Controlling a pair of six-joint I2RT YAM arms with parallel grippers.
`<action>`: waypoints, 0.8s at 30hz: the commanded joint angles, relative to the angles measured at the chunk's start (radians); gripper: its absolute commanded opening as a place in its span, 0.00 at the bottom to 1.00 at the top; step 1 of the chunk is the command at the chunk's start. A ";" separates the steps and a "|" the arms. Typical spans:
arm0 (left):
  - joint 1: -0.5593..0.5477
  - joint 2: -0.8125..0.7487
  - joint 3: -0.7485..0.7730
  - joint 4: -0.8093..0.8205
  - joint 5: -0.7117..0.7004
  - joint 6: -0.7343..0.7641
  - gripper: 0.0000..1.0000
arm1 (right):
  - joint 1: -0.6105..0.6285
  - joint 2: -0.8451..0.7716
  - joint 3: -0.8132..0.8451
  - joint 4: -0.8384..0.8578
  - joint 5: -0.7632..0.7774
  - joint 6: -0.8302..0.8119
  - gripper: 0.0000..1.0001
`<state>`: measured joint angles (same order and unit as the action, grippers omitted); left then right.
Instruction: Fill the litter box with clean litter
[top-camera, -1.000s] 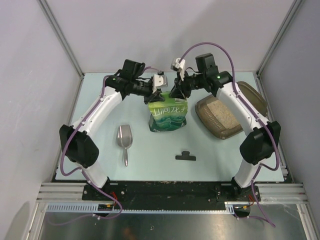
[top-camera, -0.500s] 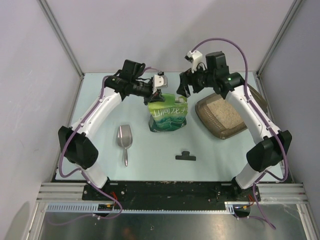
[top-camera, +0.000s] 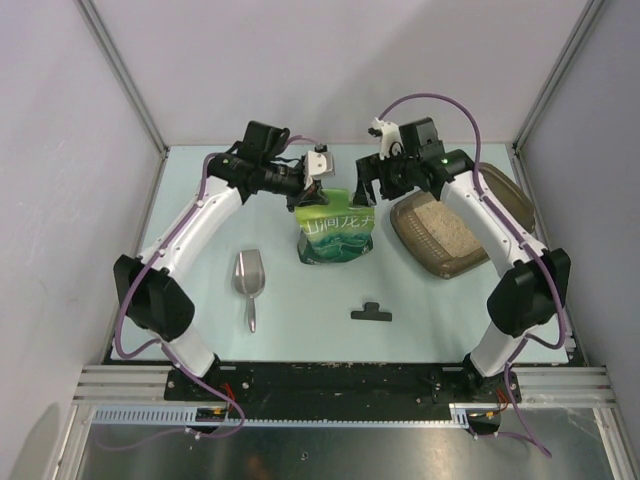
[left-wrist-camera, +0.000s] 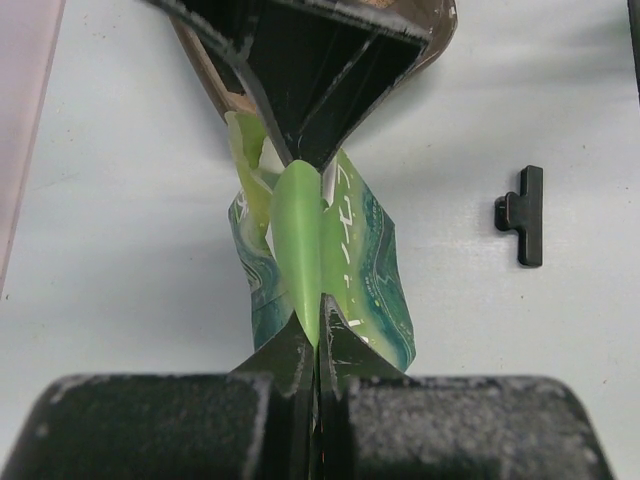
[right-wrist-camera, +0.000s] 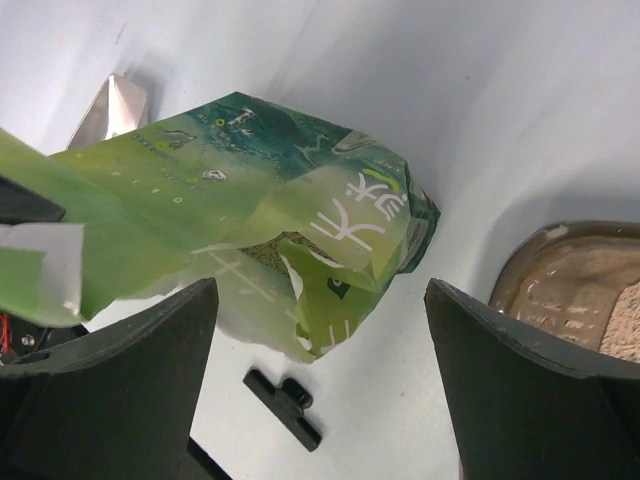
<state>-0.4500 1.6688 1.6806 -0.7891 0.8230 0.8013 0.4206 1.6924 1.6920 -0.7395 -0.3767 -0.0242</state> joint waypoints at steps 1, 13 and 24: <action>-0.012 -0.080 -0.010 0.024 0.048 -0.019 0.00 | 0.027 0.036 0.009 -0.011 0.068 0.105 0.90; -0.033 -0.098 -0.035 0.053 0.033 -0.019 0.00 | 0.104 0.090 0.075 -0.007 0.557 0.237 0.92; -0.033 -0.098 -0.042 0.071 0.018 -0.034 0.00 | 0.029 0.021 0.018 -0.098 0.677 0.211 0.88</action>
<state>-0.4694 1.6394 1.6363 -0.7422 0.7864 0.7940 0.5018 1.7706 1.7252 -0.8017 0.2104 0.1822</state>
